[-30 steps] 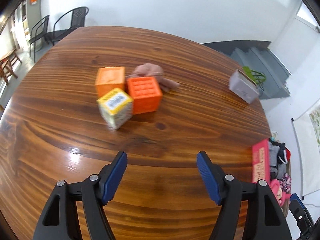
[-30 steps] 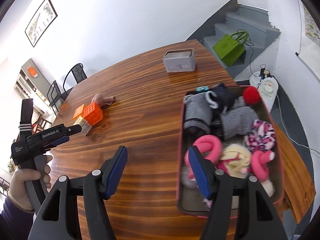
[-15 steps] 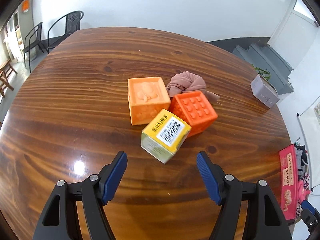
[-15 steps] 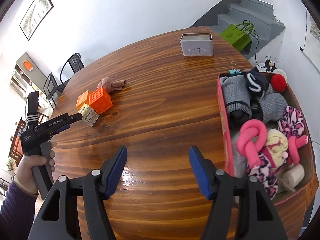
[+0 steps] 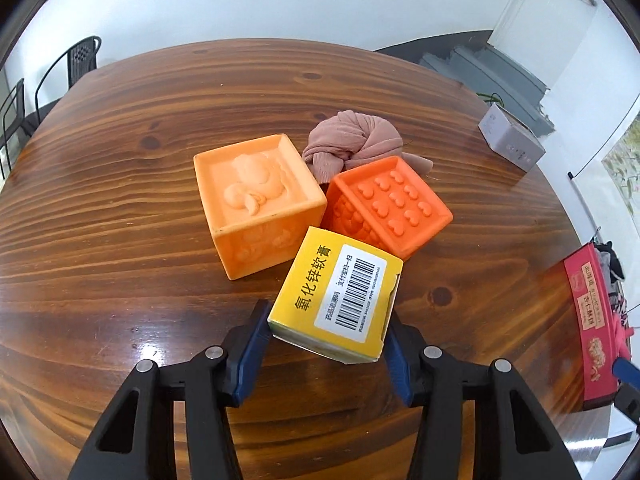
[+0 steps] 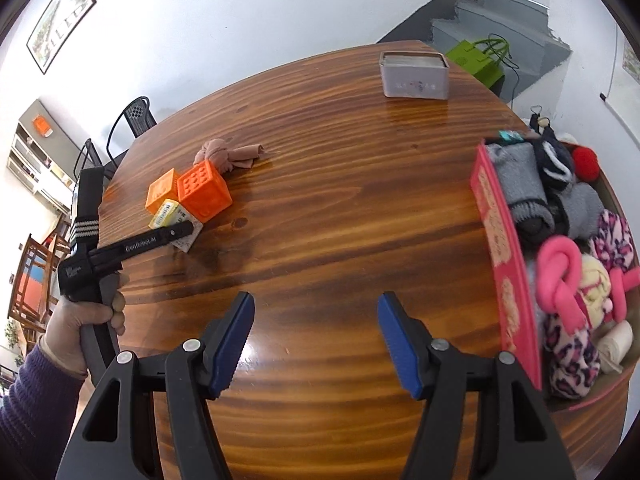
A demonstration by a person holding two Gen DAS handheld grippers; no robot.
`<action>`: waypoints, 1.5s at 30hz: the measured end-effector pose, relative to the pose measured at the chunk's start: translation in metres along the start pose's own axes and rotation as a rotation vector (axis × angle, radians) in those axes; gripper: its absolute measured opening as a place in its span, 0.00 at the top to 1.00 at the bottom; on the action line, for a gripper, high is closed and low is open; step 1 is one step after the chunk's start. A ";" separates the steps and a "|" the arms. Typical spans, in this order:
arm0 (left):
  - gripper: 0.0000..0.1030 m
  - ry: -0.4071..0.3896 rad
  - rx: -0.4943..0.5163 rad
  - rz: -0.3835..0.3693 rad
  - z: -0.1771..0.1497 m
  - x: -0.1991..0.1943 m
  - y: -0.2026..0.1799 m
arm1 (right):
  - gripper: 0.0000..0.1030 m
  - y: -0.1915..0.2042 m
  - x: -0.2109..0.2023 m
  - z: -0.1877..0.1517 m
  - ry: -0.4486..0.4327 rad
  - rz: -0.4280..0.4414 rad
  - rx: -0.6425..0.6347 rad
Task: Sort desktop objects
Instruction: 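Grasp the yellow barcode box with the left tool, then grasp the orange studded cube with the right tool while the left tool holds the box, then carry the yellow box and orange cube into the storage box and release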
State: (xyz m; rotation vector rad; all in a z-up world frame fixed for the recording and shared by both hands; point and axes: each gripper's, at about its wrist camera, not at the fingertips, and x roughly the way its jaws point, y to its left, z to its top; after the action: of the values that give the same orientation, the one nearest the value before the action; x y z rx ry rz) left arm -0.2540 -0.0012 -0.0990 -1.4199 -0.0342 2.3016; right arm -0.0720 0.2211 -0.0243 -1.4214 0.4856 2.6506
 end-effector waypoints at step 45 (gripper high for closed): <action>0.49 -0.054 0.002 -0.052 -0.059 -0.089 -0.071 | 0.44 0.018 0.033 0.049 -0.026 0.078 -0.135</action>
State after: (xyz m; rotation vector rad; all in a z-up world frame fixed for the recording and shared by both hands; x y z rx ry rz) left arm -0.1447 0.0178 -0.0341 -1.3402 -0.0838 2.2964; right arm -0.1336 0.2173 -0.0224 -1.4290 0.3731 2.8084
